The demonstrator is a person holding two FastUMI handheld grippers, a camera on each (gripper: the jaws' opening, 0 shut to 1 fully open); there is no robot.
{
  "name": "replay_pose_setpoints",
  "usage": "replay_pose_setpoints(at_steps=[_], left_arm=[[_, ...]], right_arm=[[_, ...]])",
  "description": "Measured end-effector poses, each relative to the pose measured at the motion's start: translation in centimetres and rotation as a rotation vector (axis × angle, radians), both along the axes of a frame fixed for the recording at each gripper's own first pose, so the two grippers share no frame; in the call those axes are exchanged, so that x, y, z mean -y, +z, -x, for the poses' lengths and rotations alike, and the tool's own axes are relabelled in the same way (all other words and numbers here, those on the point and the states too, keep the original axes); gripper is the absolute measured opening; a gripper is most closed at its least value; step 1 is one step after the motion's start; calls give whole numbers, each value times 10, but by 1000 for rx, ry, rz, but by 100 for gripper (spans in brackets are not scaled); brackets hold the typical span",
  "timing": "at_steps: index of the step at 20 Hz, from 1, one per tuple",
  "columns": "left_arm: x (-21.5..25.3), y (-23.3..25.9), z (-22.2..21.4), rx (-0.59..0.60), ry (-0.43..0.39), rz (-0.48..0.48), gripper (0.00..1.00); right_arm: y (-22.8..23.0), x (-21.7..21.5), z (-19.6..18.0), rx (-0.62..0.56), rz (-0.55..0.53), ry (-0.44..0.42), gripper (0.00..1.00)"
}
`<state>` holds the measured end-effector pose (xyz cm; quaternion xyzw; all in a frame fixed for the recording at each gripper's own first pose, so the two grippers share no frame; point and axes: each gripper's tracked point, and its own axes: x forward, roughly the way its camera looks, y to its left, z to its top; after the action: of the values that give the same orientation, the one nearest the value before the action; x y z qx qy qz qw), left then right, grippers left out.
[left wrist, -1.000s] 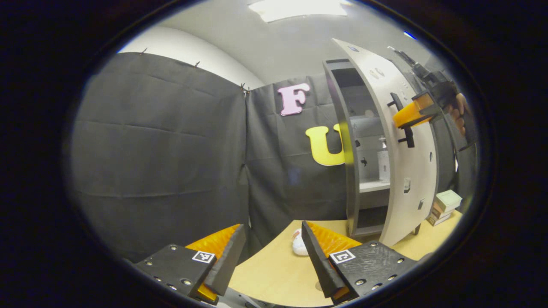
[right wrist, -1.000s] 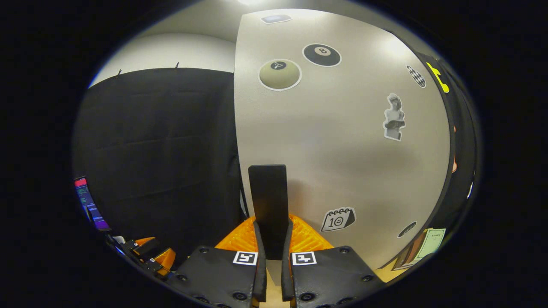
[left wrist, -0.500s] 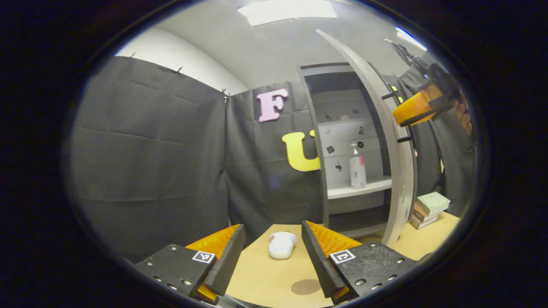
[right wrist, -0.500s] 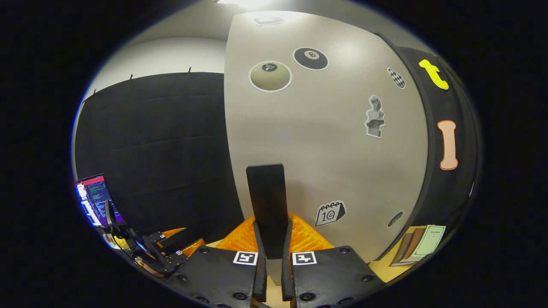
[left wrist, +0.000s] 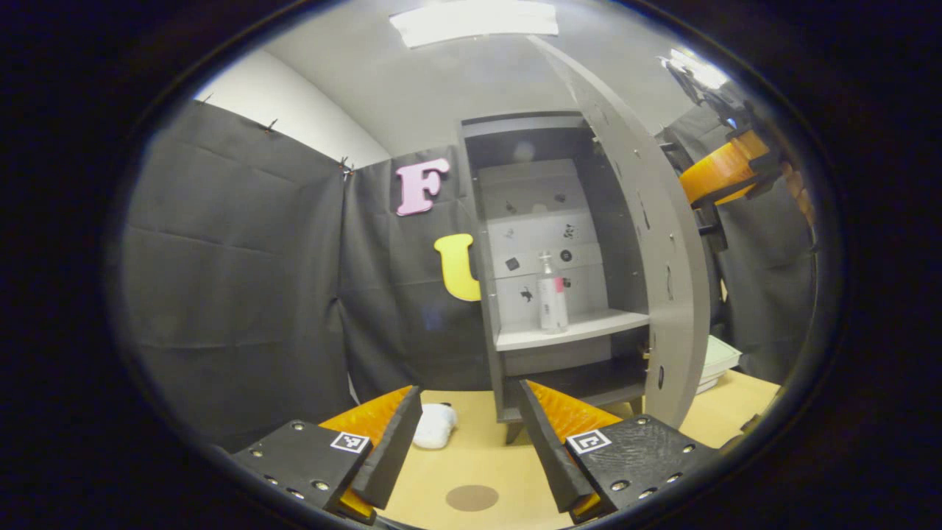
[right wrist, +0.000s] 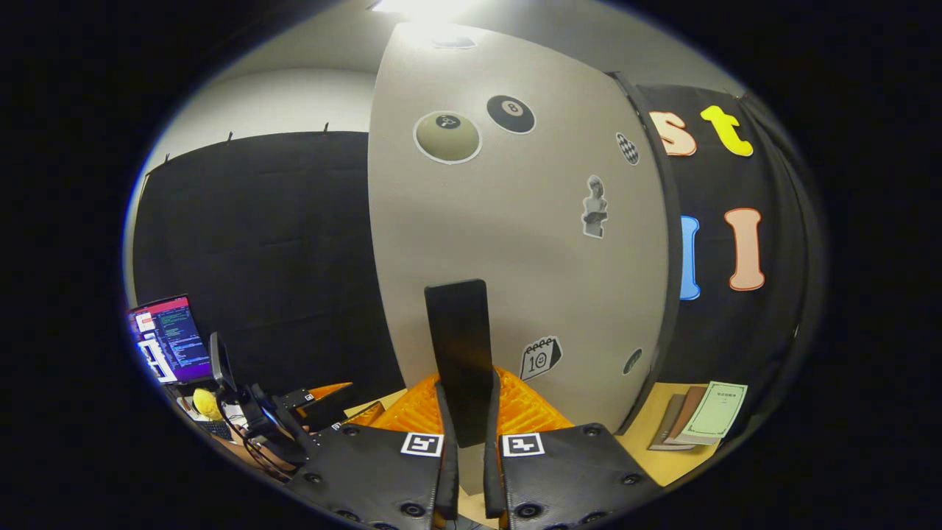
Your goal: Open the cabinet door with the right hand, grasp the bottle in the cabinet with the left hand and place it on the coaster, then close the cabinet door with the right hand.
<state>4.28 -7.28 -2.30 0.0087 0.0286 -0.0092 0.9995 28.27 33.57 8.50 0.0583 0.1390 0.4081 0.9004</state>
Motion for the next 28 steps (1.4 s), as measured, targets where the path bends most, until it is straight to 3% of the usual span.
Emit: replay_pose_setpoints(at_steps=[12, 16, 17, 18, 23, 28], left_arm=[[97, 15, 6, 20, -118, 12, 80], [108, 15, 7, 18, -116, 11, 80], [109, 16, 8, 16, -112, 14, 82], [108, 16, 8, 16, -109, 15, 80], [114, 29, 11, 38, -85, -2, 82], [126, 52, -9, 63, -132, 7, 80]], right_arm=[[-1, 42, -2, 58, 61, -184, 14], [-2, 59, -9, 79, 68, -254, 14], [-2, 65, -10, 80, 64, -273, 10], [-4, 67, -10, 72, 53, -281, 14], [-5, 84, 13, 66, 31, -211, 13], [-19, 146, 32, 67, 50, -349, 16]])
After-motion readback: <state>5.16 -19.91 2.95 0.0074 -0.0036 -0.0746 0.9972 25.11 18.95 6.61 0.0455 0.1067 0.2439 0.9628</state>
